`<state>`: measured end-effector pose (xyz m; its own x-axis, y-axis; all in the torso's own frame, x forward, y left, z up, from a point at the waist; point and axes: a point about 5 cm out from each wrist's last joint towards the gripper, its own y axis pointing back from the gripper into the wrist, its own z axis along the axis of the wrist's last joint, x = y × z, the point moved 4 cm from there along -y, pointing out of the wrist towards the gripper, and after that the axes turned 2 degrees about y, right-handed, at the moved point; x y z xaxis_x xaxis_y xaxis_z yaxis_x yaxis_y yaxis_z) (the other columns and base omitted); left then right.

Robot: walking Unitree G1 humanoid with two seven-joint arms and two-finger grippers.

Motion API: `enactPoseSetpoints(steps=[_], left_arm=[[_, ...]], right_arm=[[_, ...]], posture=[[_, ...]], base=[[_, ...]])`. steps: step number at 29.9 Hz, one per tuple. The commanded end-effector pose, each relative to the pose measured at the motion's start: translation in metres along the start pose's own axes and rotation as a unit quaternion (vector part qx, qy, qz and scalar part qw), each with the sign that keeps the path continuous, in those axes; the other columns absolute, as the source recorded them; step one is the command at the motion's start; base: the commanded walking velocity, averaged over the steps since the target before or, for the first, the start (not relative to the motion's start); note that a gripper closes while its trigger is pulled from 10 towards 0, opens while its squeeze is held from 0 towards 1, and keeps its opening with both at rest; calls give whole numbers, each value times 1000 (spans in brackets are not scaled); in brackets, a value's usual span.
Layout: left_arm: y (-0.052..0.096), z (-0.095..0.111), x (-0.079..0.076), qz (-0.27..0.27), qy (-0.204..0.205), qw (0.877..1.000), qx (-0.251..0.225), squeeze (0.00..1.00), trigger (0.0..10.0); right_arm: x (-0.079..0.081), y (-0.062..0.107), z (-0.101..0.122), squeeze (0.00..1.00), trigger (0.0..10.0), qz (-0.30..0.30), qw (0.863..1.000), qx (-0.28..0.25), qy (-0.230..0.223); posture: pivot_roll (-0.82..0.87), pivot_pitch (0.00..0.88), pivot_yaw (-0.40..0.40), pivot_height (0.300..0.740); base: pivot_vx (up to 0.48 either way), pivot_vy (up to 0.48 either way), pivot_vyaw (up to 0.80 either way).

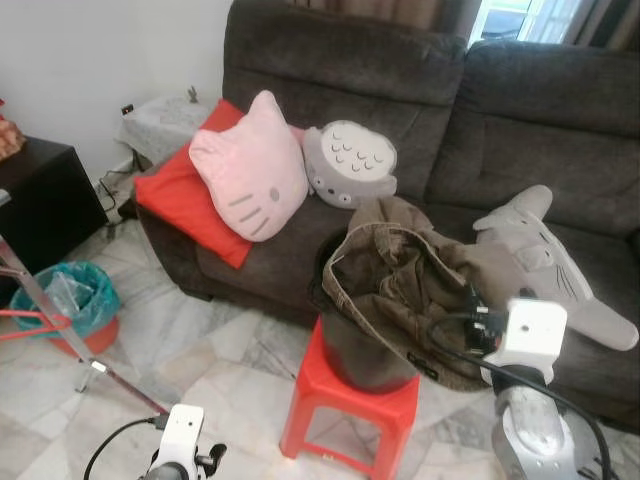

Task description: Hang hanger

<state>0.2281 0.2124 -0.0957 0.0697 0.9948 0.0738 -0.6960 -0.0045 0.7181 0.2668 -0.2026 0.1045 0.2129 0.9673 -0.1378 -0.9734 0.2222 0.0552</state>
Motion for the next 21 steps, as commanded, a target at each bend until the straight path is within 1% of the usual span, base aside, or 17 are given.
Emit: enactPoseSetpoints(steps=[1,2,3,5,6,7,8,9,10,13,14,15,16,17,20,21], left_arm=[[0,-4,-1,1,-1,1000,7,0,10000],[0,-4,-1,1,-1,1000,8,0,10000],[0,-4,-1,1,-1,1000,8,0,10000],[0,-3,-1,-1,-3,1000,9,0,10000],[0,-3,-2,-1,-3,1000,9,0,10000],[0,-3,-2,-1,-4,1000,9,0,10000],[0,-2,-2,-1,-2,1000,8,0,10000],[-1,-1,-3,-1,-2,1000,7,0,10000],[-1,-1,-3,-1,-2,1000,7,0,10000],[-1,0,-2,-1,-1,1000,6,0,10000],[-1,0,-2,0,-1,1000,6,0,10000],[-1,0,-2,0,-1,1000,6,0,10000],[-1,0,-1,0,-1,1000,6,0,10000],[-1,0,-1,1,-1,1000,7,0,10000],[-1,-1,-1,0,-1,1000,8,0,10000],[-1,-1,-1,0,-1,1000,8,0,10000]], right_arm=[[-4,0,9,0,10000,-3,1000,-5,-7],[-5,1,11,0,10000,11,1000,2,7],[-5,1,11,0,10000,11,1000,2,7],[-7,-3,12,0,10000,27,999,20,27],[-8,-5,14,216,10000,30,999,16,25],[-8,-6,16,216,10000,33,999,12,23],[-6,-10,20,894,10000,48,998,14,32],[-6,-11,20,894,10000,52,998,17,38],[-6,-12,21,1000,10000,55,998,18,40],[-6,-20,22,1000,10000,63,996,30,59],[-5,-23,22,55,10000,76,994,44,60],[-4,-24,22,55,10000,83,994,50,58],[-2,-26,20,0,10000,95,992,56,62],[2,-31,18,0,10000,112,989,64,72],[4,-40,17,0,10000,127,986,74,80],[6,-49,21,0,10000,132,984,73,92]], posture=[[-24,0,-39,740],[-33,0,-33,740],[-33,0,-33,740],[-38,0,-31,740],[-38,0,-31,740],[-38,0,-31,740],[-32,0,-31,740],[-32,0,-31,740],[-31,0,-32,740],[-29,0,-29,740],[-31,0,-23,740],[-31,0,-23,740],[-41,0,-18,740],[-45,0,-16,740],[-44,0,-9,740],[-45,0,-6,740]], base=[[0,0,0],[0,0,0],[0,0,0],[0,0,0],[0,0,0],[0,0,0],[0,0,0],[0,0,0],[0,0,0],[0,0,0],[0,0,0],[0,0,0],[0,0,0],[0,0,0],[0,0,0],[0,0,0]])
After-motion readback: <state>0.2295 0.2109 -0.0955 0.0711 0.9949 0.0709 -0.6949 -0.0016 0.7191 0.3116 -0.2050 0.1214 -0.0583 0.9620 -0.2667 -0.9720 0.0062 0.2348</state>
